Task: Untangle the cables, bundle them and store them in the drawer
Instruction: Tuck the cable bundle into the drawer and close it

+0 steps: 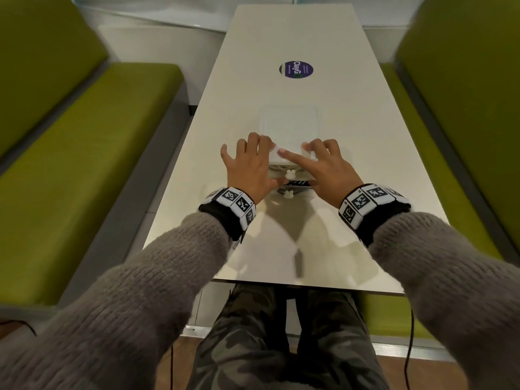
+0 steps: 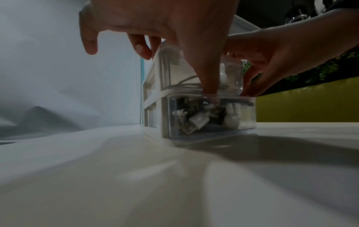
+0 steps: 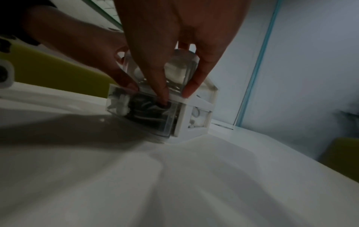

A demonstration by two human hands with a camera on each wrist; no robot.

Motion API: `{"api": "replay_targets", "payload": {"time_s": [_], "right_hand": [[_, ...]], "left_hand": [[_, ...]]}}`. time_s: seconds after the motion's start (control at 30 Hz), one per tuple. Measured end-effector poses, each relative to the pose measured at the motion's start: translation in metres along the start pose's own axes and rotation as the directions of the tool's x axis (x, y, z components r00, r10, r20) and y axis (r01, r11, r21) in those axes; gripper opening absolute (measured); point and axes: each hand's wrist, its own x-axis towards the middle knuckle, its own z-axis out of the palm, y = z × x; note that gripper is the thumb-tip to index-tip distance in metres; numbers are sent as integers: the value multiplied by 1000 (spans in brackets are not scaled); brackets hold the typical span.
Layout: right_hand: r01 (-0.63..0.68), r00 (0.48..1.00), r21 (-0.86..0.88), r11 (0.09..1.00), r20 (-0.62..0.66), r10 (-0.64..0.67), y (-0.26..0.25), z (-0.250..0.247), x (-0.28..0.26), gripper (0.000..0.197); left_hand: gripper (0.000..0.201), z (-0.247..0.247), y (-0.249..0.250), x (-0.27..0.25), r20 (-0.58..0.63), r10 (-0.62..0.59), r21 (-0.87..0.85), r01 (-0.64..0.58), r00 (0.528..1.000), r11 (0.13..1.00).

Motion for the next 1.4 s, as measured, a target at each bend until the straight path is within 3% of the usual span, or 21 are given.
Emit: {"api": "replay_targets", "payload": {"time_s": [0.13,0.33,0.43,0.57,0.73,0.97,1.27,1.4], "right_hand": [[-46,994,23,999,101,43,-5,-13,-3,79],[-110,991,14,994,77,108,-15,-8,-2,80],[-123,990,-1,992,66,123,-15,-6,-1,80],[-127,987,7,992,104,125,-17,-13,0,83],[-154,983,18,988,103,152,-20,-14,1,75],[-223,975,45,974,-1,223,-36,-3,7,64],[-322,947,81,943,39,319,-46,-7,10,66],[-340,922,78,937,224,316,-44,-24,15,79]], "left_hand": [[81,-6,7,3,52,-2,44,0,999,999],[88,-21,23,10,214,-4,97,-17,977,995],[83,-24,3,11,253,128,-49,-119,959,992],[103,-20,-30,3,303,223,-133,-191,926,973],[89,-9,-22,1,203,183,-150,-154,962,977],[74,-4,-11,0,76,132,-90,-125,988,988],[77,-6,3,1,162,21,-127,-1,987,992],[85,-11,9,15,276,-36,-161,83,961,984]]}}
